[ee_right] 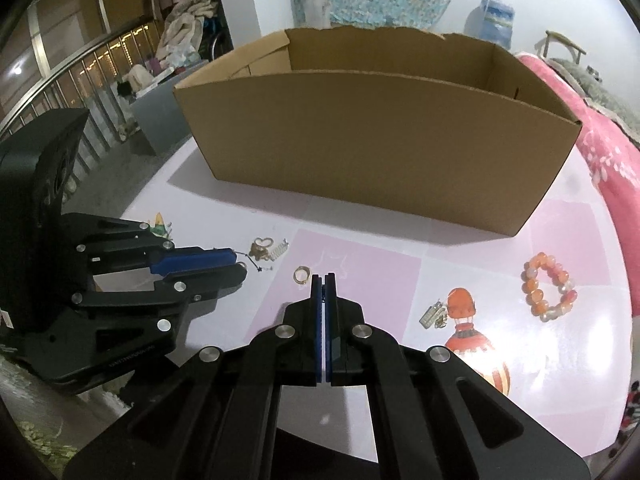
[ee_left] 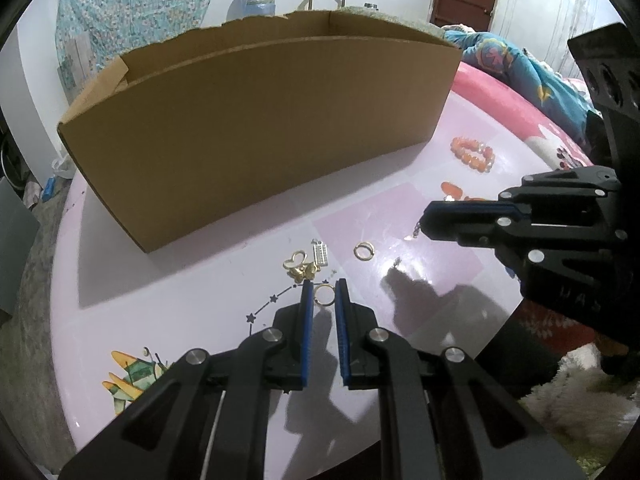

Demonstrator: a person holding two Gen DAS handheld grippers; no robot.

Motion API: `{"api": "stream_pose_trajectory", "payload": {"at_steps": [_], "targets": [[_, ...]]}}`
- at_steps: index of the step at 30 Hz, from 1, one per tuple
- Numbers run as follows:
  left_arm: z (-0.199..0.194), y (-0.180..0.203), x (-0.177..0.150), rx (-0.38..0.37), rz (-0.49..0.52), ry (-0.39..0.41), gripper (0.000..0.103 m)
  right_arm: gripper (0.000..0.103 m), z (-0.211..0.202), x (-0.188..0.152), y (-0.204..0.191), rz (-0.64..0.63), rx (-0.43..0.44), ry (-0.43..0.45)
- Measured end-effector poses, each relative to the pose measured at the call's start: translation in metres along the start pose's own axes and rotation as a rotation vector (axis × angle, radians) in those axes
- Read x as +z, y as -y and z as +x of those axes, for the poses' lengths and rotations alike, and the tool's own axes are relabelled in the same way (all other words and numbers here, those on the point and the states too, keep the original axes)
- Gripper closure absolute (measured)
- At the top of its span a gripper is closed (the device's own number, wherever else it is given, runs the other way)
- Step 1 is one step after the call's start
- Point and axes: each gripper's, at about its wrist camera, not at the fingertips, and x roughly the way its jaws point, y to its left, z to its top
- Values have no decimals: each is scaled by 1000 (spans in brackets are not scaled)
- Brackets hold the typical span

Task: Organize jewelry
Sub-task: 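Carry both held pieces into the box and open both tools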

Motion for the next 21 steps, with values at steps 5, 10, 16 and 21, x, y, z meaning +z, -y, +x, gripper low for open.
{"api": "stream_pose_trajectory", "payload": {"at_steps": [5,10,16,21], "targets": [[-16,2,6,-12,4,37,93,103,-14,3,-2,-4,1,35],[-36,3,17,-27,-1,97,93,103,-25,13,-6,-25,-10,87],[-68,2,49,-61,4,216,93,103,-50,41,-2,-45,5,202],[-84,-7,80,-74,5,295,93,103,-68,71,11,-49,27,306]]}}
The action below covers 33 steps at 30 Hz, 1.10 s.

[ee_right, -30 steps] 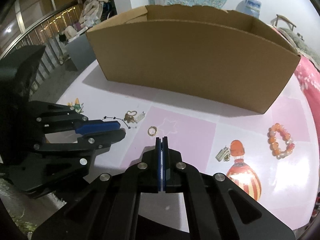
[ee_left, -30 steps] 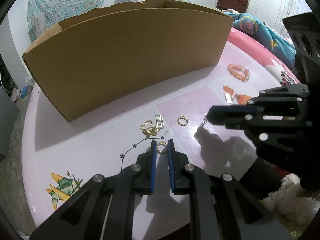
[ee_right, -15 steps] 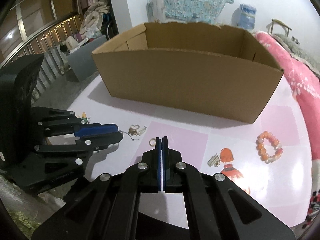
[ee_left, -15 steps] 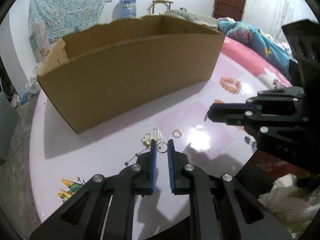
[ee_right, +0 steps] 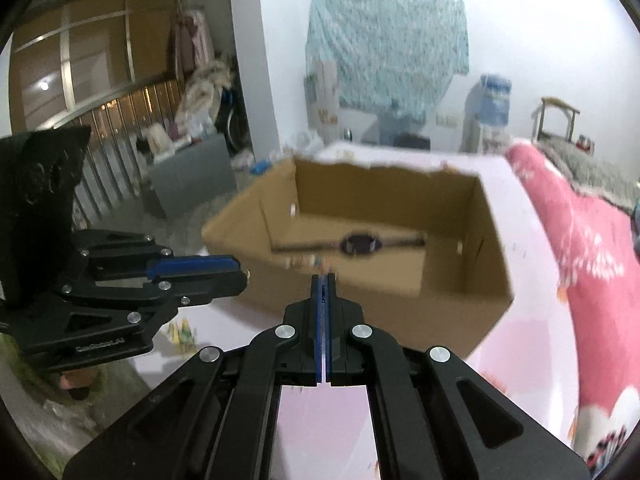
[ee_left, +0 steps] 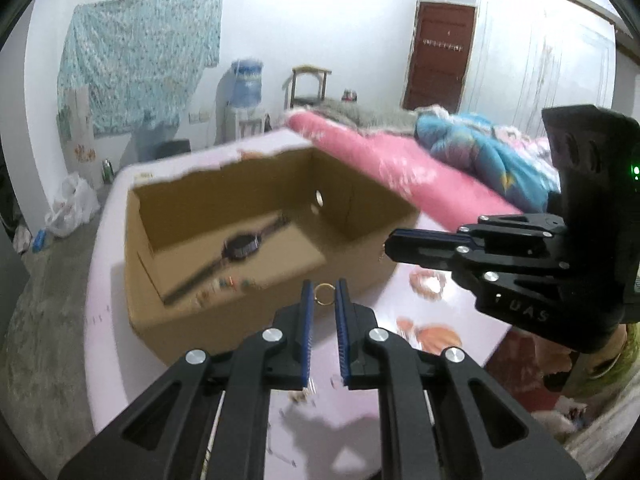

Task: Organize jewelry
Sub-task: 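Carry both held pieces into the box and open both tools, then withdraw both tools from the box back to the jewelry on the table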

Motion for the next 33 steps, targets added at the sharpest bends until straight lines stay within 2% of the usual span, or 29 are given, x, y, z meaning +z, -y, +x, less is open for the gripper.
{"api": "stream_pose_trajectory", "payload": {"at_steps": [3,7,13,16,17,19,21,23,25,28,30,32,33], "targets": [[12,-5,23,25,3,14,93,103,3,18,14,7,3,43],[42,-20,46,23,-30,-31,93,103,23,36,37,35,-15,40],[109,-43,63,42,-92,-171,93,103,77,43,71,103,-77,-84],[134,-54,66,54,-132,-228,92,102,96,40,80,117,-106,-145],[139,-56,66,65,-144,-237,92,99,100,38,82,120,-115,-157],[146,-59,65,52,-169,-253,91,99,107,34,85,118,-140,-183],[150,-60,65,48,-179,-264,85,95,105,30,86,127,-145,-190],[150,-59,64,58,-179,-258,74,85,105,29,88,131,-152,-188],[148,-58,63,64,-177,-252,66,81,102,28,88,125,-162,-179],[144,-57,62,84,-176,-245,57,69,94,28,86,123,-172,-159],[139,-57,62,94,-179,-232,54,65,88,30,86,125,-178,-139],[130,-57,63,113,-180,-213,46,53,82,33,86,130,-181,-117],[126,-58,64,123,-181,-205,44,51,77,35,85,134,-181,-101]]}}
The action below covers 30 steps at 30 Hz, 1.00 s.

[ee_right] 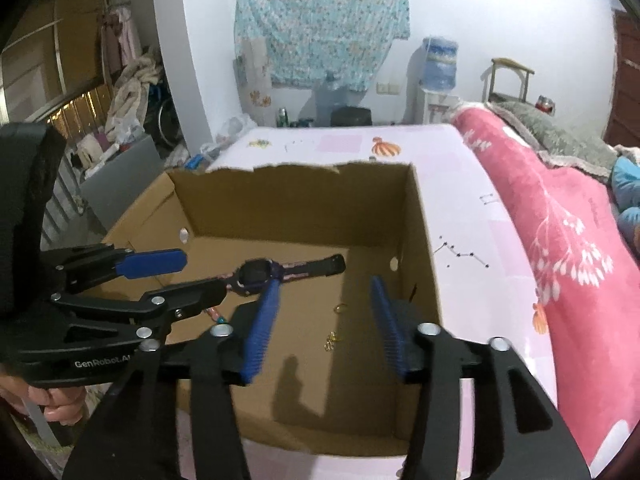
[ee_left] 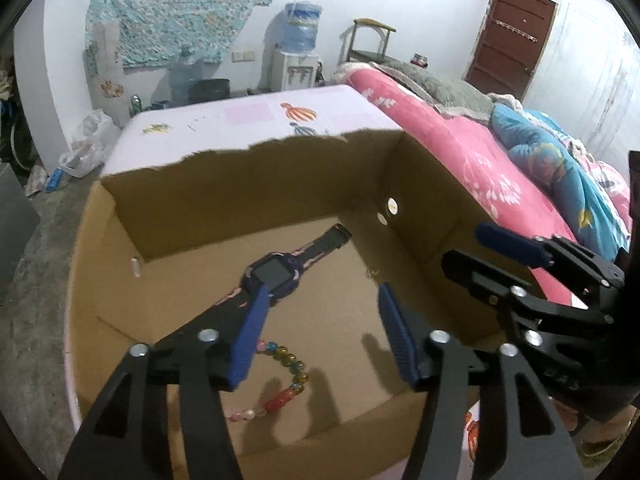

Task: Organize jewelry
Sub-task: 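Withdraw both tools from the box back to the jewelry on the table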

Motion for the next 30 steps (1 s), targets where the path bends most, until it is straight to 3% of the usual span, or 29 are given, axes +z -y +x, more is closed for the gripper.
{"api": "stream_pose_trajectory", "payload": {"at_steps": [2,11,21,30], "targets": [[-10,-1,-1,15,0,21,38,41,-7,1,0,7,8,20],[-66,-7,-23,50,16,114,22,27,-42,1,-9,25,40,97],[-114,-11,-62,43,36,177,16,24,-66,-11,-28,7,91,121],[-121,-16,-93,55,28,160,14,24,-79,-33,-42,-14,123,102]]}}
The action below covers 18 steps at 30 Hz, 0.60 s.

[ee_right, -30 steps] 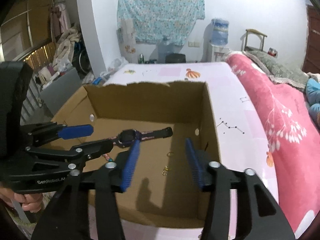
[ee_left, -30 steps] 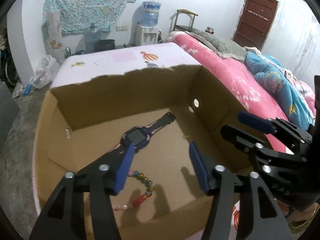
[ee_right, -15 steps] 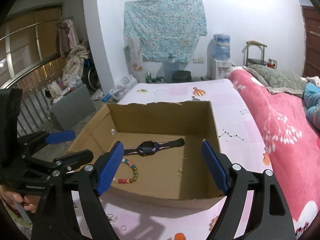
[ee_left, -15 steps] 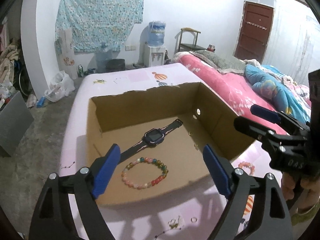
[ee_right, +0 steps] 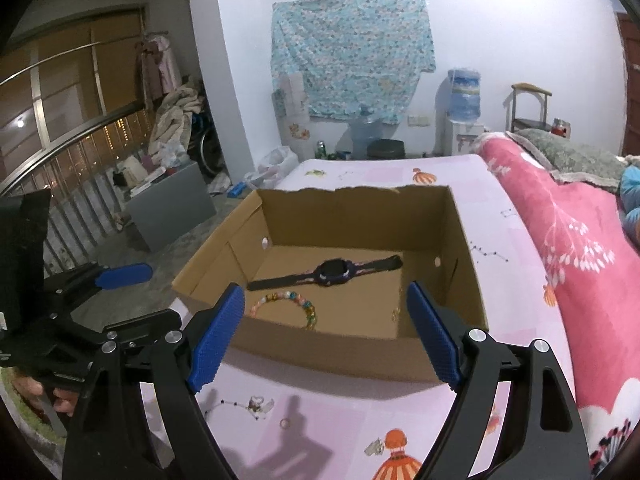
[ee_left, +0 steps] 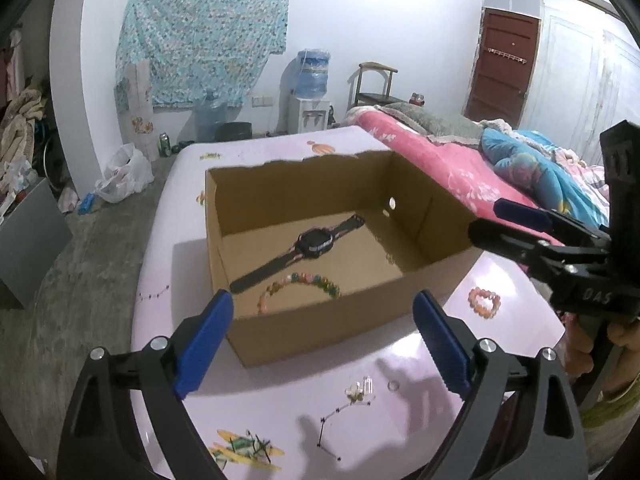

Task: Organize jewelry
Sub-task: 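Withdraw both tools from the box back to the jewelry on the table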

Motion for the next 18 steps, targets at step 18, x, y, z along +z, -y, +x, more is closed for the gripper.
{"api": "stream_pose_trajectory", "payload": {"at_steps": [18], "targets": [[18,33,-69,-43,85,-85,14,24,-6,-86,15,55,-35,-200]]}}
